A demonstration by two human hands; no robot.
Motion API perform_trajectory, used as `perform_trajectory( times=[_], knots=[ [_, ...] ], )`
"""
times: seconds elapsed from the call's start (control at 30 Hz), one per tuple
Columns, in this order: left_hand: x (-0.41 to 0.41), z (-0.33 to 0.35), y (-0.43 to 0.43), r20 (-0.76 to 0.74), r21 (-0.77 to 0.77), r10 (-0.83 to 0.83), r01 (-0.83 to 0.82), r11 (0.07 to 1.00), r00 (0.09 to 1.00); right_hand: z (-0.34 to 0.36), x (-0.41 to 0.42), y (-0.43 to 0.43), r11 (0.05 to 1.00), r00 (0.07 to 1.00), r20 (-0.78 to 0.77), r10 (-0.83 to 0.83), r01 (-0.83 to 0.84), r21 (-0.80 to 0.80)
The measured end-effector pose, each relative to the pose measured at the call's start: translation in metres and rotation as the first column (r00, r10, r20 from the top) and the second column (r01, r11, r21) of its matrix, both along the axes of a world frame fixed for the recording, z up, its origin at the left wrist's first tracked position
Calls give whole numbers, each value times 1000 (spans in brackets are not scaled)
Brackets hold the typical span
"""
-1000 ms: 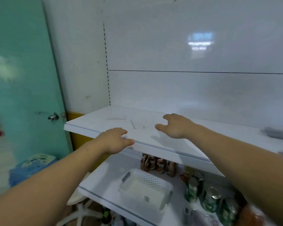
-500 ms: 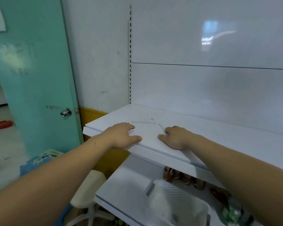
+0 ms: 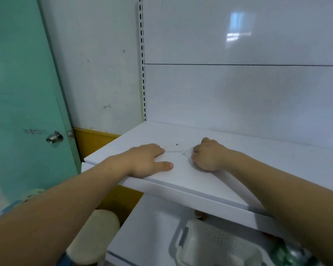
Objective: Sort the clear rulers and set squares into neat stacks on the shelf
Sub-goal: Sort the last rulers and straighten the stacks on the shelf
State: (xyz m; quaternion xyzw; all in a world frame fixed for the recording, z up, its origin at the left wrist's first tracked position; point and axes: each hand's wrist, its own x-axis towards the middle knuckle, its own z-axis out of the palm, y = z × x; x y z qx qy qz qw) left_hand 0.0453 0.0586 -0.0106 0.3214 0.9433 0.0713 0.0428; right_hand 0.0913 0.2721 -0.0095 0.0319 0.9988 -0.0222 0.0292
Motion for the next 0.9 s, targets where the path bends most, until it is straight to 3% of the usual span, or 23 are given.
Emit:
perform_trajectory(
  times=[0.13, 0.23, 0.47, 0.57, 0.7, 0.8, 0.9],
  knots=[
    [9, -4, -38, -70, 51, -61, 65, 997, 996, 1, 14, -20, 1000, 997, -79, -11, 12, 17],
    [16, -9, -66, -127, 114, -82, 96, 989, 989, -5, 30, -35, 998, 983, -179, -45, 36, -55],
    [29, -18, -92, -227, 224, -140, 191, 956, 964, -2, 95, -82, 999, 994, -101, -32, 36, 39],
    [40, -22, -92, -255, 284, -173, 244, 927, 951, -9, 112, -87, 998, 978, -210, 15, -1, 65],
    [52, -16, -91, -354, 284, -188, 297, 912, 916, -13, 131, -84, 964, 914, -368, 172, -79, 256],
    [58, -6, -85, -435, 228, -168, 288, 930, 885, -7, 142, -80, 980, 881, -450, 145, -66, 186],
    [60, 0, -72, -325, 308, -194, 297, 904, 926, 10, 152, -76, 987, 894, -446, 44, 28, 155]
  ],
)
